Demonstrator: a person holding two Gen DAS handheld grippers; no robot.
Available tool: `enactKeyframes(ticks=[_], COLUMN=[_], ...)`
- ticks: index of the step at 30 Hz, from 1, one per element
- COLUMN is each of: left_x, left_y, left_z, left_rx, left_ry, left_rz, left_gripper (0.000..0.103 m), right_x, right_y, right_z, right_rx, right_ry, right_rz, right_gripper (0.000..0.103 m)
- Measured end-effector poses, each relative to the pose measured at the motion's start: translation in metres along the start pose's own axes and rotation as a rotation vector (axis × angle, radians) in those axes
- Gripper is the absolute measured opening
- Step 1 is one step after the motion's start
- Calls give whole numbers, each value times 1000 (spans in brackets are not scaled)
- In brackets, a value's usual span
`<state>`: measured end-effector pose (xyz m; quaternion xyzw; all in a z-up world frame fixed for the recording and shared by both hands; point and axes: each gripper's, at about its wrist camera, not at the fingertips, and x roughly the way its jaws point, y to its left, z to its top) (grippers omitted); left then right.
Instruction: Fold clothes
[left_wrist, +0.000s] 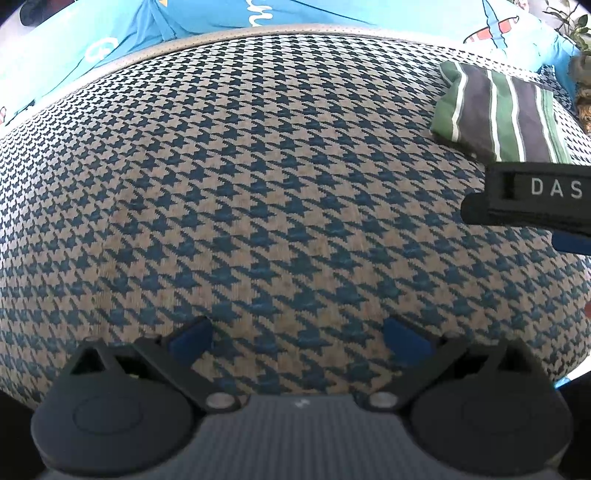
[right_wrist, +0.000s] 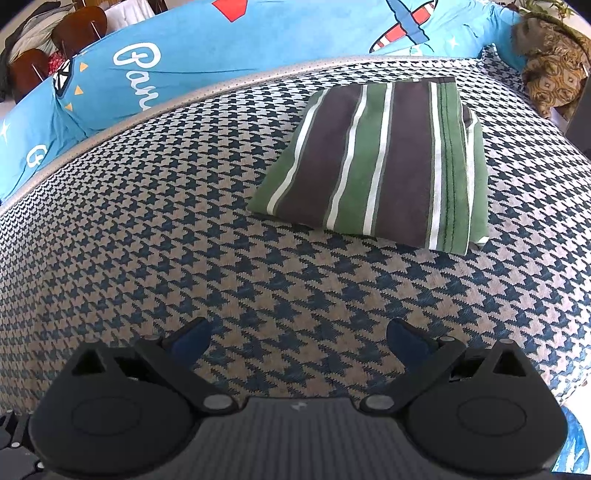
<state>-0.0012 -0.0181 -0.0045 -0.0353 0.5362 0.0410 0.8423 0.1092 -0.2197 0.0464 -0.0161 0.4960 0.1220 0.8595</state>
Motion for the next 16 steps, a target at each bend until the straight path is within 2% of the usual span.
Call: enactKeyframes(ticks=[16], left_x=[-6], left_y=[-7], left_z=[-11], left_rx=[3], left_ry=[-5], left_rz=[-2], left_gripper=[103], right_x=[4], right_y=[2], right_z=[-1], right_rx=[-10], right_ry=[6], right_rz=[-8], right_gripper=[102])
